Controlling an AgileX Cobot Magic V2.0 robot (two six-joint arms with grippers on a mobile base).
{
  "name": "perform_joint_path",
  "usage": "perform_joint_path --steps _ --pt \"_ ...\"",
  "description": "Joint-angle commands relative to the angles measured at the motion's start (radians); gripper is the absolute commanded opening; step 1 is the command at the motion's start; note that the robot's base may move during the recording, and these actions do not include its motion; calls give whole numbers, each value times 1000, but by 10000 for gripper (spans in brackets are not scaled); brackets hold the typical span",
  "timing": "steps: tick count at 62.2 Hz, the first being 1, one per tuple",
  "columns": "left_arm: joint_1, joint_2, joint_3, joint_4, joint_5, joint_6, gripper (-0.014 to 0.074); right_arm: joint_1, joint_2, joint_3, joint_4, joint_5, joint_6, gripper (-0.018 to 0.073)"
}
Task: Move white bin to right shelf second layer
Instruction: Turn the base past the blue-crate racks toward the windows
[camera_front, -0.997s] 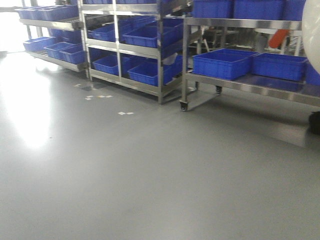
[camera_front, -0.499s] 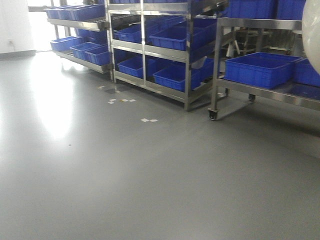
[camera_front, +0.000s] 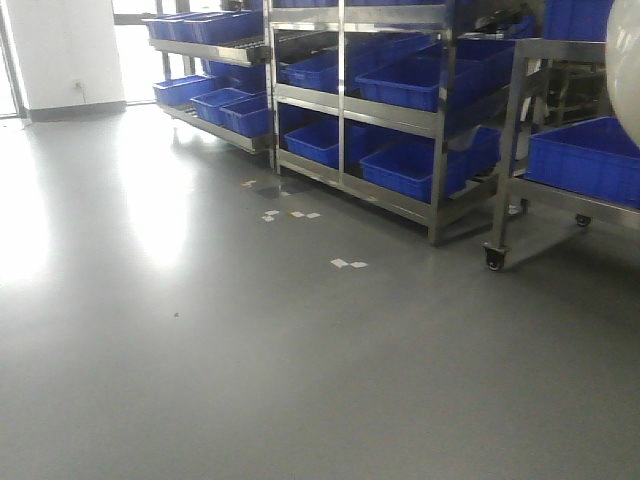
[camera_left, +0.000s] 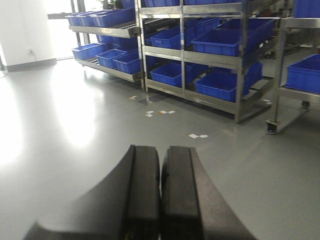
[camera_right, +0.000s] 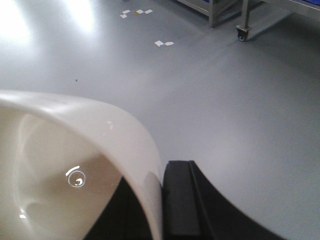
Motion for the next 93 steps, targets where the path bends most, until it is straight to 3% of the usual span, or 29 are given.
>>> perform_joint_path --steps 1,93 --pt "-8 -14 37 -5 -86 -4 85 -6 5 -32 -5 -96 2 57" --pt "-8 -14 37 -5 -86 -4 85 -6 5 -32 -5 -95 2 57"
